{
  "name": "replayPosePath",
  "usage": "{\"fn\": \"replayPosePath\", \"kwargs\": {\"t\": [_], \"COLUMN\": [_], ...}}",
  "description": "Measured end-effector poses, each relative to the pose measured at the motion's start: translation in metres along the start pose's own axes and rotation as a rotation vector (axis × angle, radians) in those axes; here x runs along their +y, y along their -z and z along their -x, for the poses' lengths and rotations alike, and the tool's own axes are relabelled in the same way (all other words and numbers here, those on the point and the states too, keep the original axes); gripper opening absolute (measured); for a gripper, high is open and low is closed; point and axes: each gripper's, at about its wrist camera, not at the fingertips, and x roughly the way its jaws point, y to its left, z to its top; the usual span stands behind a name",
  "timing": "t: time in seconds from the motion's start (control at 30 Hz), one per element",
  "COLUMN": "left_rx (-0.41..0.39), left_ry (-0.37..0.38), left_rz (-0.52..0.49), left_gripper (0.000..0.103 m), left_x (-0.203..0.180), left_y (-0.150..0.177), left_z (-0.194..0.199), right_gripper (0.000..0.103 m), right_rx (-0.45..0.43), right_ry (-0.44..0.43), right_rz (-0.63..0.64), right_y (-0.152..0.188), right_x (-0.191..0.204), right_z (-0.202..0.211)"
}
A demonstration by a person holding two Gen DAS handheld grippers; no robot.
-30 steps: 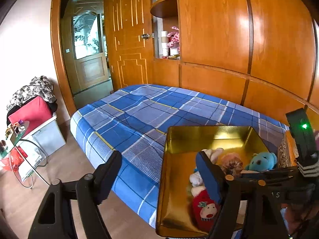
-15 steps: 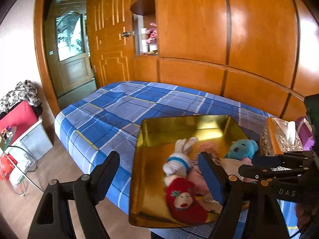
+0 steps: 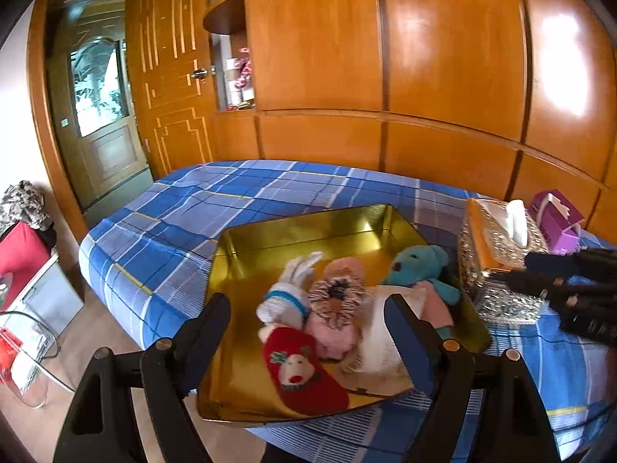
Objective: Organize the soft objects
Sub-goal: 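Move both tools away from the tray back over the remaining pile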
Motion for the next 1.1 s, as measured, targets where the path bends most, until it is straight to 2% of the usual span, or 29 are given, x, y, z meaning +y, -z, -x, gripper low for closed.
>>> {"fn": "replayPosePath", "kwargs": {"t": [0.2, 0.33, 0.47, 0.63, 0.7, 0.8, 0.87, 1.1], "left_rx": [0.007, 0.015, 0.013, 0.019, 0.024, 0.039, 0.049, 0.067], "left_ry": [0.063, 0.114, 0.193, 0.301, 0.347, 0.407, 0.437, 0.512], "left_rz": [-0.055, -0.108, -0.187, -0.281, -0.318, -0.366, -0.393, -0.498], "left_gripper": [0.082, 0.082, 0.082, 0.082, 0.082, 0.082, 0.082, 0.082], "left_x": [-0.023, -0.044, -0.071, -0.107, -0.123, -0.145, -0.159, -0.205], "left_y": [0.001, 0.003, 0.004, 0.003, 0.002, 0.001, 0.002, 0.006], "left_z": [0.005, 0.007, 0.013, 0.018, 0.019, 0.021, 0.020, 0.022], "right_gripper": [0.041, 0.041, 0.041, 0.041, 0.048, 0.056, 0.056, 0.056], "right_rx": [-0.026, -0.025, -0.023, 0.011, 0.026, 0.058, 0.100, 0.308], "right_ry": [0.091, 0.155, 0.211, 0.287, 0.322, 0.365, 0.383, 0.390], "right_rz": [-0.104, -0.226, -0.387, -0.627, -0.701, -0.837, -0.915, -1.021], "right_y": [0.015, 0.034, 0.058, 0.103, 0.123, 0.158, 0.181, 0.225], "right_x": [-0.052, -0.097, -0.151, -0.237, -0.267, -0.309, -0.334, -0.380], "right_z": [0.027, 0.046, 0.073, 0.127, 0.152, 0.184, 0.196, 0.178]}}
